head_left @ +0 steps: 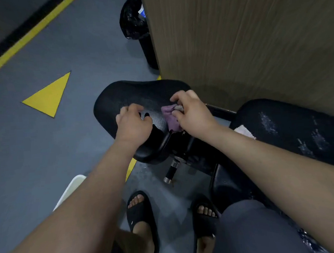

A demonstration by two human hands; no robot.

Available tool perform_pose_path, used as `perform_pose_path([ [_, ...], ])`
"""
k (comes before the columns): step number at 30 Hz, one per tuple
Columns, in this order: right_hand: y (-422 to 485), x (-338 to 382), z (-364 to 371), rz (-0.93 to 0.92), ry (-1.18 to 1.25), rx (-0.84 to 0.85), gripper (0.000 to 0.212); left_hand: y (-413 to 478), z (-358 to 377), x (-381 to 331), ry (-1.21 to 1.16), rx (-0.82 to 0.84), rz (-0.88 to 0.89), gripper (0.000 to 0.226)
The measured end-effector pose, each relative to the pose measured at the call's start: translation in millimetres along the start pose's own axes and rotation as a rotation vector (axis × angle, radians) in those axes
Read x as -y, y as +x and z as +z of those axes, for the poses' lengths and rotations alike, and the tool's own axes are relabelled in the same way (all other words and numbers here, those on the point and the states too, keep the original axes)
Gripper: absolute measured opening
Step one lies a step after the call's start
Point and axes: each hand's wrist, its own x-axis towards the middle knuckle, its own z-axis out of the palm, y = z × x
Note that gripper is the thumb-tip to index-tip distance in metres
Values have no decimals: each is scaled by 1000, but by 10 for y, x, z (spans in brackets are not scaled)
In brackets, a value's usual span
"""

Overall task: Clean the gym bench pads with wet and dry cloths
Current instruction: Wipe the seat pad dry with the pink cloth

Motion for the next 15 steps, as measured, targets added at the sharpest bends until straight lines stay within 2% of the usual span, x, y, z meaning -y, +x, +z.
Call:
perform_pose_path([
  [3,-58,-52,69,-176,-221,-111,11,-5,141,47,69,-14,0,44],
  [7,-149,-130,119,-321,-250,-16,35,12,323,123,88,-144,-10,42],
  [11,-98,-201,113,-358,-264,43,39,22,500,127,97,-276,-17,47],
  [15,211,-263,56,-300,-336,74,36,47,577,167,65,-365,-38,49],
])
